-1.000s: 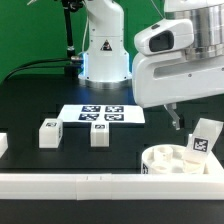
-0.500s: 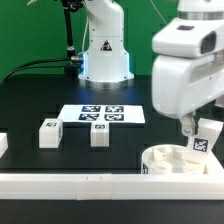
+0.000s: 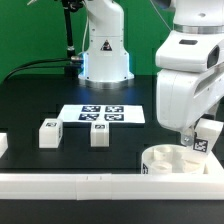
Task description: Assemble stool
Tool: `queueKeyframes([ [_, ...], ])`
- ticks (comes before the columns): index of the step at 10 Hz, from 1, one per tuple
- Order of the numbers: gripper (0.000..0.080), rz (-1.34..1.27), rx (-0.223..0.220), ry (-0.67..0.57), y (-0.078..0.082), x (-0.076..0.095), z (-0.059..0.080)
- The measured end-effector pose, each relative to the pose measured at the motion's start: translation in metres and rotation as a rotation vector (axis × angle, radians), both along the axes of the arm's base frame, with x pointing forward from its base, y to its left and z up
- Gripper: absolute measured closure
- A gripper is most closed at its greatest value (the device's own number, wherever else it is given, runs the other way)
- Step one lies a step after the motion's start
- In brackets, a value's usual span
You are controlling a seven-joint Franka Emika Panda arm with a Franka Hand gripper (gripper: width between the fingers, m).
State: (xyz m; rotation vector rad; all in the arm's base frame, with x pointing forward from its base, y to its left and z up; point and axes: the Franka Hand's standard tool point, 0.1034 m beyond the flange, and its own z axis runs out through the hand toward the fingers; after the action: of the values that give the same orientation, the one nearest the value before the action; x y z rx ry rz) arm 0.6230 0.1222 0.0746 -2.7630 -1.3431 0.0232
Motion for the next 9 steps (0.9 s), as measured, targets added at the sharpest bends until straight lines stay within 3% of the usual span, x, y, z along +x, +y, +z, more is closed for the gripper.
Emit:
queueKeyframes([
  [1,0.0264,-0.075,-0.002,0.004,0.0001,0.0000,0.0000],
  [2,0.0456,-0.144,-0.008,0.007,-0.0026,0.0007,0.0004],
  [5,0.0456,-0.394,-0.015,0.014,-0.0051,0.0025,0.0007],
  [9,0.0456,-0.965,-0.008,0.002,-0.0058,0.0074,0.0010],
])
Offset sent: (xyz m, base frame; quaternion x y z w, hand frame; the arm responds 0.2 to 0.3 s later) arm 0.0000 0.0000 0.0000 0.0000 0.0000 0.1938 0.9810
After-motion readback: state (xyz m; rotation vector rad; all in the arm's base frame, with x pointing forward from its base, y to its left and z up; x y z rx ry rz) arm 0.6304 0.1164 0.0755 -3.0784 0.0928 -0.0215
